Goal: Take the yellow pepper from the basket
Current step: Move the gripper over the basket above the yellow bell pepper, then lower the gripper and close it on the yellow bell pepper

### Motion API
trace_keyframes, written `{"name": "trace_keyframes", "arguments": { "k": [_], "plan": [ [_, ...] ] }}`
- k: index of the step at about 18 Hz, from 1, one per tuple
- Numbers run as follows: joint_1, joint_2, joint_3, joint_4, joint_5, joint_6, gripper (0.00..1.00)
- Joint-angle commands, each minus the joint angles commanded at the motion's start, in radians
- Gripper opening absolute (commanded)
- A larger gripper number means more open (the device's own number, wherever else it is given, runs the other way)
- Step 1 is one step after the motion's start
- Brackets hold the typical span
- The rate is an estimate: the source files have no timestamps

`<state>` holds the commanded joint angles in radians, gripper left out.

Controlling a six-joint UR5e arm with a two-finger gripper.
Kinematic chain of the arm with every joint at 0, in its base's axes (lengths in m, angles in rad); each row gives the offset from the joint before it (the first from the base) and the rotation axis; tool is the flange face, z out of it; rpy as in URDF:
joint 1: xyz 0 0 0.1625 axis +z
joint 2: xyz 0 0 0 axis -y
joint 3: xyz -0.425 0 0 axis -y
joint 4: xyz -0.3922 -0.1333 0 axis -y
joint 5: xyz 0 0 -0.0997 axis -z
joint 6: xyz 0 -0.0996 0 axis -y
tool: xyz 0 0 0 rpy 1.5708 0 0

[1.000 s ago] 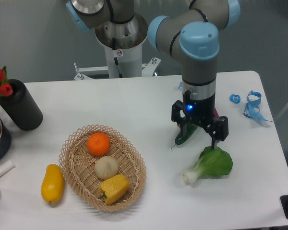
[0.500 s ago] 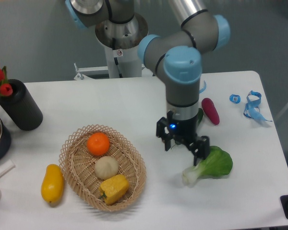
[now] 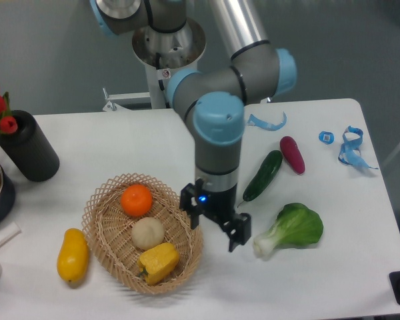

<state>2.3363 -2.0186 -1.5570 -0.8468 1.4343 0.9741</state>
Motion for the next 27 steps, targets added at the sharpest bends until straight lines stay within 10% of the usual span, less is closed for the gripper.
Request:
{"name": "trace_keyframes", "arguments": {
  "k": [27],
  "plan": [
    [-0.101,-0.127,0.008,-0.002,0.006,-0.072,1.00]
  ]
}}
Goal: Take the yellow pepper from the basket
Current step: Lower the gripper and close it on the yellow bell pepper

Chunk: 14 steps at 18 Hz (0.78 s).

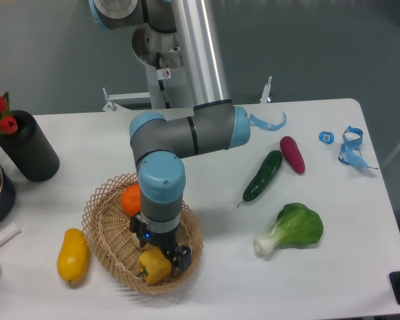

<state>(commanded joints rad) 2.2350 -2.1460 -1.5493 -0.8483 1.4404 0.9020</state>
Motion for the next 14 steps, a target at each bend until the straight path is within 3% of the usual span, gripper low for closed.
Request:
{"name": "trace_keyframes", "arguments": {
  "k": [11,14],
  "plan": [
    [-0.012,-0.020,0.000,0.000,0.002,0.002,0.99],
    [-0.012,-0.018,0.000,0.000,0.002,0.002,0.75]
  ]
}}
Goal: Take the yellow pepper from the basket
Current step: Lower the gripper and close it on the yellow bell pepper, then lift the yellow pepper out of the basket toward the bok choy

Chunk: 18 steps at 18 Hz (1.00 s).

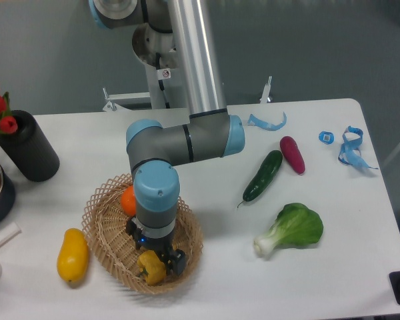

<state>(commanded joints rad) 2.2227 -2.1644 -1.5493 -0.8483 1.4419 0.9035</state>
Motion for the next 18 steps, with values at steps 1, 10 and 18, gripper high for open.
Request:
{"name": "trace_keyframes", "arguments": {
  "k": [1,10,18],
  "plan": [
    [0.000,0.000,0.002,0.002,0.000,0.000,0.68],
    [0.002,0.018,0.006,0.000,-0.002,-0.002,0.39],
    [0.072,0.119,0.034,-0.003,-0.006,0.018,0.40]
  ]
}}
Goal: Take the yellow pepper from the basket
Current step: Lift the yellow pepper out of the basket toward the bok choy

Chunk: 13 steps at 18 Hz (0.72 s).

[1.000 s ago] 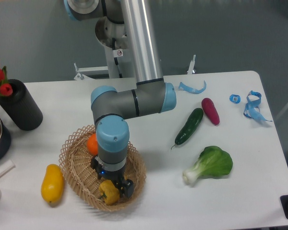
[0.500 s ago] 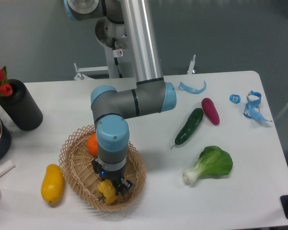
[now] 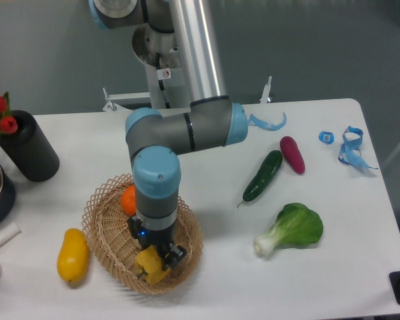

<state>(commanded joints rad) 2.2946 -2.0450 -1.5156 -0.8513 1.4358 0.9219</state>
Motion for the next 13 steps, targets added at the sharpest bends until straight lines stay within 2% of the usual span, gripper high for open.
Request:
{"name": "trace_keyframes", "arguments": {
  "k": [2,7,13],
  "plan": [
    [0.038,0.029,0.006,0.000,0.000,0.032,0.40],
    [0.124,0.062,0.037,-0.008,-0.005,0.132,0.40],
    [0.155,0.066,0.048,-0.008,-0.005,0.143,0.40]
  ]
}}
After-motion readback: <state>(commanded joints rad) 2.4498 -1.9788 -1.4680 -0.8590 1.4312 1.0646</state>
